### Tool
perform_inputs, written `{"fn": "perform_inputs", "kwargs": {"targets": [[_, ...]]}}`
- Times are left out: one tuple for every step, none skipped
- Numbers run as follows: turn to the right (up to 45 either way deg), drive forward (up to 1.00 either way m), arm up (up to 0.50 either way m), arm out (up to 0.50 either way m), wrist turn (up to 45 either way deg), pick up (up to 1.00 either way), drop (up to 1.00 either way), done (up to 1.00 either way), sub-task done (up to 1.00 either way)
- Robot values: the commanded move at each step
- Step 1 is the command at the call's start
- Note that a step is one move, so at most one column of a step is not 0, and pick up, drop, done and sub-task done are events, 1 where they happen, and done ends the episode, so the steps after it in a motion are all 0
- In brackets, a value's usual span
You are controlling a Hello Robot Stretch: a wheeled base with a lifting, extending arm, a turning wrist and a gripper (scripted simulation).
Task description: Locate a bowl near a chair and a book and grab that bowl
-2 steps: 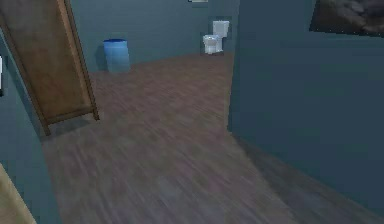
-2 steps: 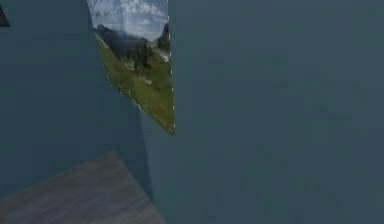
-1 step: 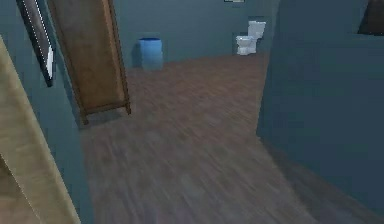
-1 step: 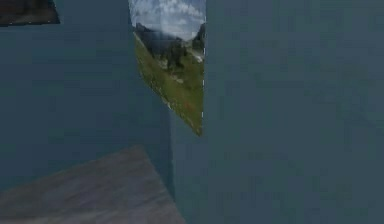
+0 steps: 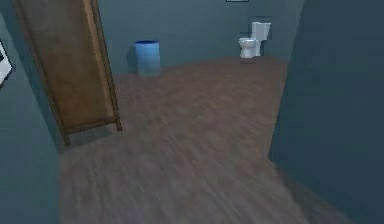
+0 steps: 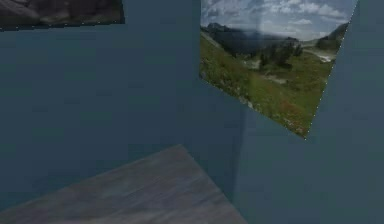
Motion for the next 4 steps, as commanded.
{"fn": "perform_inputs", "kwargs": {"targets": [[12.0, 0.00, 0.00, 0.00, 0.0, 0.00, 0.00, 0.00, 0.00], [0.0, 1.00, 0.00, 0.00, 0.0, 0.00, 0.00, 0.00, 0.00], [3.0, 0.00, 0.00, 0.00, 0.0, 0.00, 0.00, 0.00, 0.00], [-6.0, 0.00, 0.00, 0.00, 0.0, 0.00, 0.00, 0.00, 0.00]]}}
